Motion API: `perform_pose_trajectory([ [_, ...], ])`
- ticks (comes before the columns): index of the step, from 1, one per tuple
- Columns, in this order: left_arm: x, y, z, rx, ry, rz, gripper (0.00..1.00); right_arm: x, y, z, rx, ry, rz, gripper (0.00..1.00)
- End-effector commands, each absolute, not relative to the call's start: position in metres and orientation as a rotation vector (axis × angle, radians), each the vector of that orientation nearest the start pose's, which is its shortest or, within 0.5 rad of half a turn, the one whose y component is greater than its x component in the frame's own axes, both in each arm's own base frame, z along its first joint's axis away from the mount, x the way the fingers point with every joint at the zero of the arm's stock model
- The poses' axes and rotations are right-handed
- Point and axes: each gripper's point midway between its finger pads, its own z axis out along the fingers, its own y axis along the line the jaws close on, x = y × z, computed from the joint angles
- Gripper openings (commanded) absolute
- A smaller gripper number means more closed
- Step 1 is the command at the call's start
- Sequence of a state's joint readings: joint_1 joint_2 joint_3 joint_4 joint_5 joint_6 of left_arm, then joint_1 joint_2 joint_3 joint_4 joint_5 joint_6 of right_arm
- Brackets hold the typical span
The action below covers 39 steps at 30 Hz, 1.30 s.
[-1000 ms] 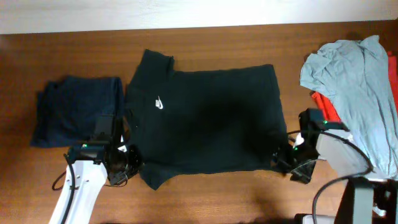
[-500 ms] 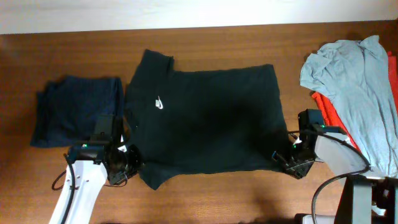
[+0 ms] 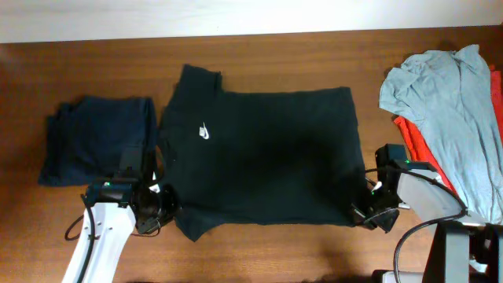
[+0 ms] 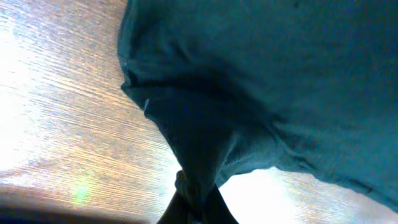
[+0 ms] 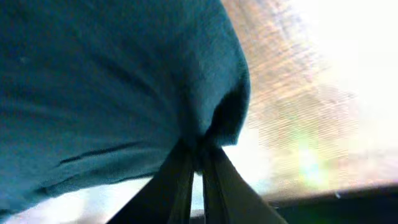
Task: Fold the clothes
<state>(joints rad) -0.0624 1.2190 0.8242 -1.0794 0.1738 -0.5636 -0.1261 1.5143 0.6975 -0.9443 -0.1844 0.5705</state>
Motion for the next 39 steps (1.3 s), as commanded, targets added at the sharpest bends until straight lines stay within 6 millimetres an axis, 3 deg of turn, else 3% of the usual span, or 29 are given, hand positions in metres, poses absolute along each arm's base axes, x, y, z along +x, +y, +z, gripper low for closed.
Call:
perform_pose_trajectory([
  [1,0.200,-0.037,0.085,-0.722,2.989,-0.254,0.01,0.181,-0.001,0.017,1.118,3.092,0.166,0.09],
  [7,0.191,-0.035,0.086,-0.730,3.011,-0.231,0.01,0.180,-0.003,0.041,1.050,3.041,0.169,0.10],
  [11,0.198,-0.030,0.093,-0.718,2.967,-0.205,0.00,0.187,-0.003,0.054,0.992,3.004,0.197,0.11],
  [15,0.229,-0.028,0.107,-0.587,2.852,-0.213,0.00,0.198,0.001,0.059,0.968,2.972,0.251,0.13],
  [19,0.261,-0.030,0.117,-0.482,2.733,-0.241,0.01,0.225,0.014,0.063,0.885,2.897,0.419,0.18],
  [23,0.288,-0.032,0.121,-0.379,2.655,-0.244,0.01,0.246,0.016,0.060,0.856,2.841,0.465,0.19],
  [29,0.309,-0.033,0.107,-0.347,2.650,-0.234,0.01,0.277,0.011,0.051,0.820,2.768,0.472,0.18],
  [36,0.314,-0.034,0.089,-0.354,2.696,-0.230,0.00,0.302,0.009,0.047,0.788,2.702,0.486,0.17],
  [37,0.314,-0.034,0.087,-0.355,2.700,-0.229,0.00,0.301,0.012,0.047,0.787,2.708,0.513,0.19],
  [39,0.314,-0.034,0.086,-0.356,2.704,-0.229,0.00,0.295,0.017,0.046,0.795,2.735,0.544,0.49],
])
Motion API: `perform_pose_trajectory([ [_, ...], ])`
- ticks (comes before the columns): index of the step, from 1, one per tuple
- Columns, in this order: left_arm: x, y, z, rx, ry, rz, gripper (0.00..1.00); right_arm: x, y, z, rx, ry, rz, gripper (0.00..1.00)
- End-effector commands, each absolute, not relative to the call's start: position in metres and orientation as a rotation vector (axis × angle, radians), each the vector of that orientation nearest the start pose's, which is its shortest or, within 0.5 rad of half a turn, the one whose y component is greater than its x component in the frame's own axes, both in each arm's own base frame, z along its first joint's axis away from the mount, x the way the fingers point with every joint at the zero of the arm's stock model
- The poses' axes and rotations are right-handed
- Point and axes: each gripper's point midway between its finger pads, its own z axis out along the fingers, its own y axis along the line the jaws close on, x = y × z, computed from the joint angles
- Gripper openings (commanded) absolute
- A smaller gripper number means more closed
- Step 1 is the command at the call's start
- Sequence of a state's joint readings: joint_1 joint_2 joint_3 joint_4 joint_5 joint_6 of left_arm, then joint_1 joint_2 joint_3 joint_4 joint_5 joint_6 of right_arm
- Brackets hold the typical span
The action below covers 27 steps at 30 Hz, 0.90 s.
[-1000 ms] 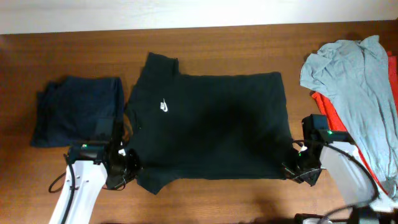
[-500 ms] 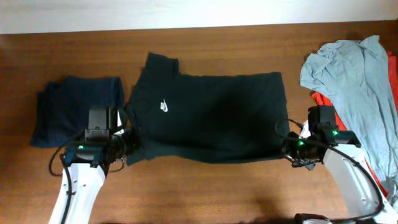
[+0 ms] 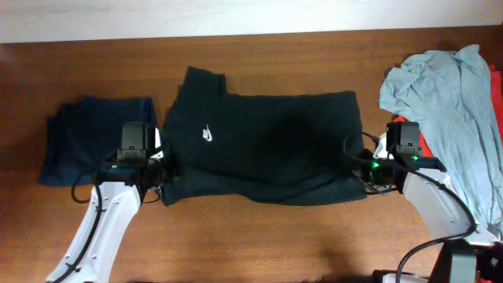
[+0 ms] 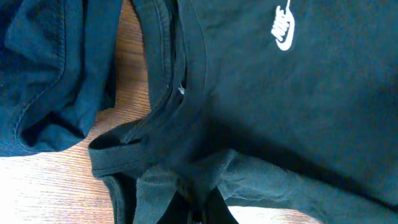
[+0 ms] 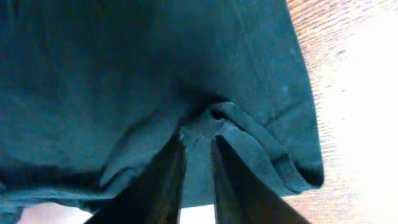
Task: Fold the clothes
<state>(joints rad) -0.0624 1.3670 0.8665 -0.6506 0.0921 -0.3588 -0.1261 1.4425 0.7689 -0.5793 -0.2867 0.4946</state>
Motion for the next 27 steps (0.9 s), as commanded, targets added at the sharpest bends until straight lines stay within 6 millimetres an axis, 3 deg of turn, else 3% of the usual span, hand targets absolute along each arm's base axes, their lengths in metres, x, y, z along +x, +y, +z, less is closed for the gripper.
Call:
perform_pose_trajectory([
  [1,0.314,-0.034,0.086,-0.356,2.704,-0.229,0.01,0.288,0.018,0.044,0.810,2.761,0.542,0.54],
  [7,0.314,-0.034,0.086,-0.356,2.704,-0.229,0.00,0.285,0.019,0.037,0.825,2.789,0.540,0.55],
  [16,0.314,-0.034,0.086,-0.356,2.704,-0.229,0.01,0.281,0.023,-0.002,0.880,2.889,0.566,0.53],
  [24,0.313,-0.034,0.086,-0.357,2.708,-0.227,0.01,0.284,0.023,0.000,0.858,2.878,0.571,0.32],
  [27,0.313,-0.034,0.086,-0.357,2.708,-0.227,0.00,0.282,0.023,0.006,0.860,2.881,0.571,0.33],
])
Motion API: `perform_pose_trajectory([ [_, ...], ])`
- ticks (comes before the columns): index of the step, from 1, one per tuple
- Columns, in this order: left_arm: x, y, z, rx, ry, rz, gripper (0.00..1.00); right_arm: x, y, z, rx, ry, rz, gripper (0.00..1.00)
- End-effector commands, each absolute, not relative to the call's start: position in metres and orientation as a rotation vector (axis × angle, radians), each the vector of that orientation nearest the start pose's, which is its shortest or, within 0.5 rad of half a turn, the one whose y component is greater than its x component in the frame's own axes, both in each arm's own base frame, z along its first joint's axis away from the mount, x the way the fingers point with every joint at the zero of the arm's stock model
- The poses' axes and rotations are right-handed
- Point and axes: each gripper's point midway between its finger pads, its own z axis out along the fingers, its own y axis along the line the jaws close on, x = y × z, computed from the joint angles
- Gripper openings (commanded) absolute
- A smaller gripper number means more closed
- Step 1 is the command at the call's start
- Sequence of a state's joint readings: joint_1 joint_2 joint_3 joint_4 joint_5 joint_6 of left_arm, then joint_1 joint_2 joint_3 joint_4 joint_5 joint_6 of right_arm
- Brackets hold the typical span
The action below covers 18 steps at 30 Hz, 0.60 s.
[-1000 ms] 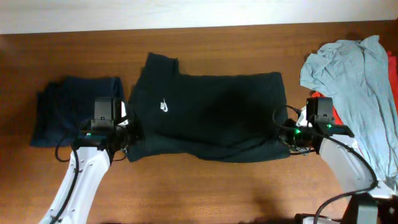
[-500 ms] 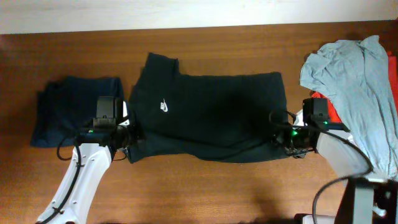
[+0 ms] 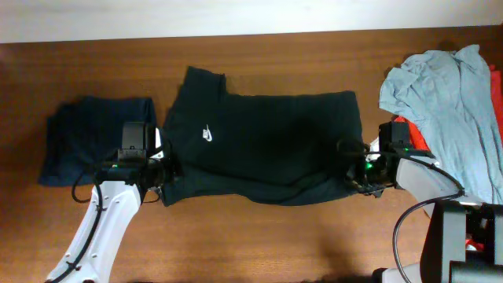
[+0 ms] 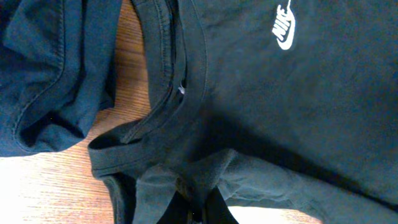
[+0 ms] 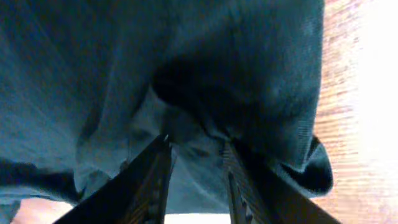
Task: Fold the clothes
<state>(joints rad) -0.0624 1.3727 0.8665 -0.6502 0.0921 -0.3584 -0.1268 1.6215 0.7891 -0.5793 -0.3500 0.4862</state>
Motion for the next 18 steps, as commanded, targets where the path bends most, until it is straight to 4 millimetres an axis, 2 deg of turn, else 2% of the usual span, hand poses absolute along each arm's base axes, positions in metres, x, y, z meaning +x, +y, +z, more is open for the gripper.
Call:
perform_pose_trajectory([
  [1,0.313,-0.034,0.086,-0.356,2.708,-0.227,0.01,0.280,0.023,0.012,0.862,2.884,0.570,0.44],
  [9,0.313,-0.034,0.086,-0.357,2.708,-0.227,0.00,0.283,0.030,0.047,0.832,2.845,0.637,0.49],
  [12,0.313,-0.034,0.086,-0.357,2.707,-0.227,0.01,0.287,0.029,0.048,0.822,2.829,0.636,0.52],
  [18,0.313,-0.034,0.086,-0.357,2.707,-0.228,0.01,0.292,0.026,0.034,0.831,2.842,0.612,0.58],
])
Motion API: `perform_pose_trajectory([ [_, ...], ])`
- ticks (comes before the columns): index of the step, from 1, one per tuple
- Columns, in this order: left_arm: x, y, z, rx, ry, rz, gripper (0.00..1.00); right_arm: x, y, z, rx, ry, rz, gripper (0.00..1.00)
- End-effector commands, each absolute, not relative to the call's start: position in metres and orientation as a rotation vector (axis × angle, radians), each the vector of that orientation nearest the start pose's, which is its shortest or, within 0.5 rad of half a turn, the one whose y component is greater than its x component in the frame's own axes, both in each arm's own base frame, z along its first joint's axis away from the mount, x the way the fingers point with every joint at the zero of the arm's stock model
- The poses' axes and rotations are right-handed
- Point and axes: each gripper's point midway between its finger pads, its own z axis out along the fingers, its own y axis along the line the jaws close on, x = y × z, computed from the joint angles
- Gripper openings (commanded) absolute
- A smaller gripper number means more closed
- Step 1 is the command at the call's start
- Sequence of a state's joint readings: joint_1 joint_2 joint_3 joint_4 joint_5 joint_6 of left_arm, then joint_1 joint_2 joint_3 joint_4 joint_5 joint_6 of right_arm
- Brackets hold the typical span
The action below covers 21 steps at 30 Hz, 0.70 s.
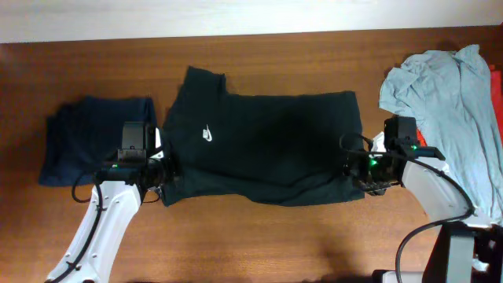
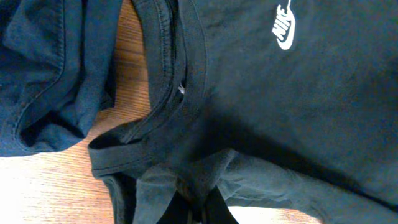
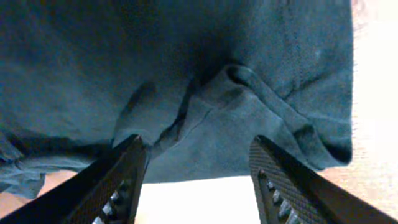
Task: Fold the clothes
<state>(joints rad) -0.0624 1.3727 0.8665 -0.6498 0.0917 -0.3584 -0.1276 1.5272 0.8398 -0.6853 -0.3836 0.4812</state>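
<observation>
A black T-shirt (image 1: 263,145) with a white logo (image 1: 206,132) lies across the middle of the table, its front edge doubled back over itself. My left gripper (image 1: 163,182) is at the shirt's lower left and is shut on a bunch of the folded cloth (image 2: 198,202). At the shirt's lower right corner my right gripper (image 1: 357,169) stands open. Its two fingers spread wide (image 3: 196,146) above the rumpled hem (image 3: 249,99), with nothing held.
A folded navy garment (image 1: 96,137) lies left of the shirt, close to my left arm. A pale grey-blue shirt (image 1: 448,94) is heaped over a red garment (image 1: 416,149) at the right edge. Bare wood runs along the front.
My right gripper has opened wide and let go of the shirt's hem, which now lies on the shirt. The left gripper and the shirt have not moved.
Both grippers first held the shirt's front corners near the table's front, with the shirt spread out. Later both were farther back, with the front edge folded over the shirt. The right fingers then stood loosened around the hem, and now they are wide open.
</observation>
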Motion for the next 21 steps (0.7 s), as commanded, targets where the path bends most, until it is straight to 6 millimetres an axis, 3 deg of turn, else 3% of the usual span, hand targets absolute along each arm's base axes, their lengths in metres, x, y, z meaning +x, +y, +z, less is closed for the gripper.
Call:
perform_pose_trajectory([
  [1,0.313,-0.034,0.086,-0.357,2.707,-0.227,0.01,0.293,0.026,0.031,0.834,2.848,0.612,0.60],
  [7,0.313,-0.034,0.086,-0.357,2.707,-0.228,0.01,0.294,0.026,0.014,0.854,2.878,0.611,0.61],
  [14,0.313,-0.034,0.086,-0.357,2.707,-0.228,0.01,0.293,0.025,0.013,0.857,2.883,0.603,0.61],
  [21,0.313,-0.034,0.086,-0.357,2.707,-0.228,0.01,0.292,0.013,0.009,0.869,2.888,0.484,0.61],
])
